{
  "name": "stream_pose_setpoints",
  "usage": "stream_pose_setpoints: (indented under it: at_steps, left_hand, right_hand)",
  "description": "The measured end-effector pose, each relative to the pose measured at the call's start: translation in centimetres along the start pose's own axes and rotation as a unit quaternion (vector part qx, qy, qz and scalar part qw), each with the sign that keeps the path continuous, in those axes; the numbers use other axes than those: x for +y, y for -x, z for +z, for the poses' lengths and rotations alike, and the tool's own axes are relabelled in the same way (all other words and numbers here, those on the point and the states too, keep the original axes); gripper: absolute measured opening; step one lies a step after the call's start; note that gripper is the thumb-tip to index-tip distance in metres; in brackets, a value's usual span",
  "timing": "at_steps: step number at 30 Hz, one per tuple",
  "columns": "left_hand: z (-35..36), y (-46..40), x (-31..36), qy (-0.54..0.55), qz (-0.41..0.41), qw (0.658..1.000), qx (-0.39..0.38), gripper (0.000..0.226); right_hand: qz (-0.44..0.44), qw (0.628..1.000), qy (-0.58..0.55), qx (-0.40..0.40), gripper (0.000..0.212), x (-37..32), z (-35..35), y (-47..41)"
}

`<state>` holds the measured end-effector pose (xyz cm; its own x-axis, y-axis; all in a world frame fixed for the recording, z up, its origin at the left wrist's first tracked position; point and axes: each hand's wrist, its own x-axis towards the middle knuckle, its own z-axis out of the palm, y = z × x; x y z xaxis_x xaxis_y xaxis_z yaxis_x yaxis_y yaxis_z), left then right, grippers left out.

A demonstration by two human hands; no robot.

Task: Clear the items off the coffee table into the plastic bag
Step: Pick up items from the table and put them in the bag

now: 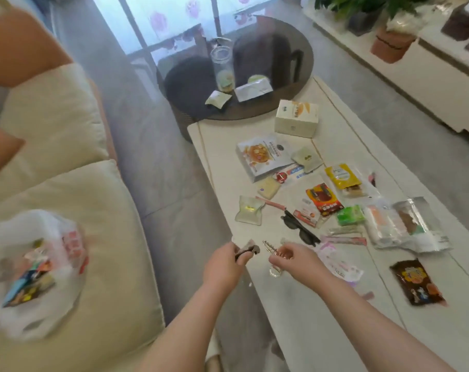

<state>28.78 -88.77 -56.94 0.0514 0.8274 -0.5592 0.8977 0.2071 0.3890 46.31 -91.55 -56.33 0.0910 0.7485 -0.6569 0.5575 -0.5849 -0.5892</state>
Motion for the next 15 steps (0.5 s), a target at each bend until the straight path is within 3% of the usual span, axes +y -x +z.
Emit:
stream_pose_setpoints:
  at_steps: [5, 15]
  left_hand:
    - [-4.5, 0.2, -7.6, 0.053, -0.086, 0.994, 0.046, 0.034]
    - [-12.4, 1.0, -22.8, 0.176, -0.193, 0.96, 0.102, 0.039]
  right_hand:
    - [-0.025, 0.997, 0.031, -0.062, 0.02, -7.4, 5.8, -1.7]
    - [-0.065, 0.991, 0.075, -0.088, 0.013, -20.5, 18.6, -2.8]
